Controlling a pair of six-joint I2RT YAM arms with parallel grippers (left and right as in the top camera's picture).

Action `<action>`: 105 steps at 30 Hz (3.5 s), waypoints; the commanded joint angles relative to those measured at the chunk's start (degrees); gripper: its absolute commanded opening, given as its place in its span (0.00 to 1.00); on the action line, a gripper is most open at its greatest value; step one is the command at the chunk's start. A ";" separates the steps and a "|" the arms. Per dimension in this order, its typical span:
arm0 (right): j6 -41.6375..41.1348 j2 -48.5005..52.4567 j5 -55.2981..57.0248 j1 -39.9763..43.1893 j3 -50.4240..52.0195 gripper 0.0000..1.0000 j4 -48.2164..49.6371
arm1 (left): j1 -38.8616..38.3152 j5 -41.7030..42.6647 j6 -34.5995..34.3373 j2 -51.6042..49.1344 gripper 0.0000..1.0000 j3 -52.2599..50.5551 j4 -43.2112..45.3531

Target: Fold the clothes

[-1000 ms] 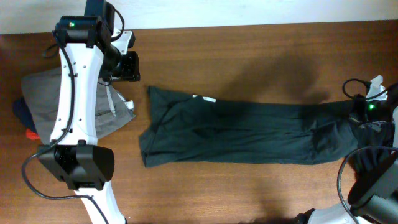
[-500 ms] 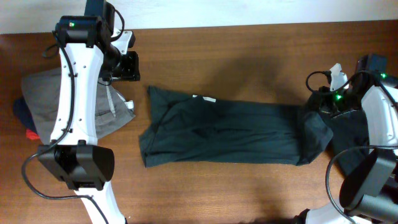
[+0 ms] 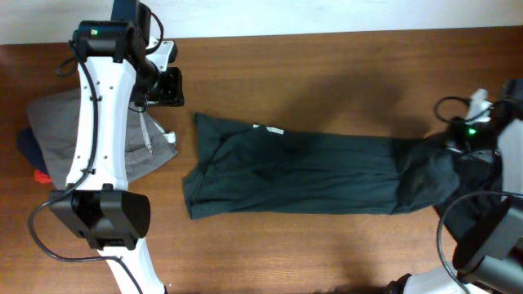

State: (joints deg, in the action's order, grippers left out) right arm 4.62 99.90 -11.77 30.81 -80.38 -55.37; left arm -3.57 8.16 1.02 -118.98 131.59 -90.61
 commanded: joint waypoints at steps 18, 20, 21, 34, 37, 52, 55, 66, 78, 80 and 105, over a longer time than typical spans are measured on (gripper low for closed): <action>-15.21 15.58 -2.45 13.35 0.37 0.04 4.04 | -0.07 0.63 -0.17 0.94 0.47 0.68 0.09; -15.91 18.05 -2.82 13.35 0.37 0.04 5.55 | -0.07 0.63 -0.17 0.94 0.47 0.68 0.07; -15.91 19.15 -2.73 13.35 0.37 0.04 6.34 | -0.07 0.63 -0.17 0.94 0.47 0.68 0.07; -20.65 21.66 21.24 18.16 -4.94 0.04 15.52 | -0.07 2.16 -0.20 0.94 0.48 0.68 0.13; -20.57 21.66 21.64 19.08 -8.22 0.04 13.86 | -0.04 2.16 -0.17 0.94 0.48 0.68 0.13; -14.95 21.53 2.47 18.45 -27.52 0.04 -4.46 | -0.07 2.14 -0.17 0.94 0.48 0.68 0.15; -14.27 21.64 -0.90 16.31 -24.55 0.04 -4.98 | -0.07 2.14 -0.17 0.94 0.48 0.68 0.37; -11.82 20.61 -6.88 11.61 -19.78 0.04 -3.76 | -0.04 2.01 -0.63 0.87 0.48 -0.81 -0.63; -5.57 7.37 -25.00 14.08 -24.00 0.14 -8.26 | -3.50 11.13 0.92 0.87 0.53 -29.90 12.70; -5.46 5.84 -25.05 13.22 -24.00 0.18 -8.79 | -5.20 11.15 2.73 0.87 0.55 -34.40 17.35; -8.07 5.64 -8.02 4.59 -20.76 0.21 -14.45 | 5.05 -10.32 -8.02 0.83 0.00 -61.27 40.54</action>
State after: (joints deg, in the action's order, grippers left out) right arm -2.81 104.95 -23.29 36.32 -103.18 -70.32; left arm -2.79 9.13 -4.69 -113.99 73.80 -50.30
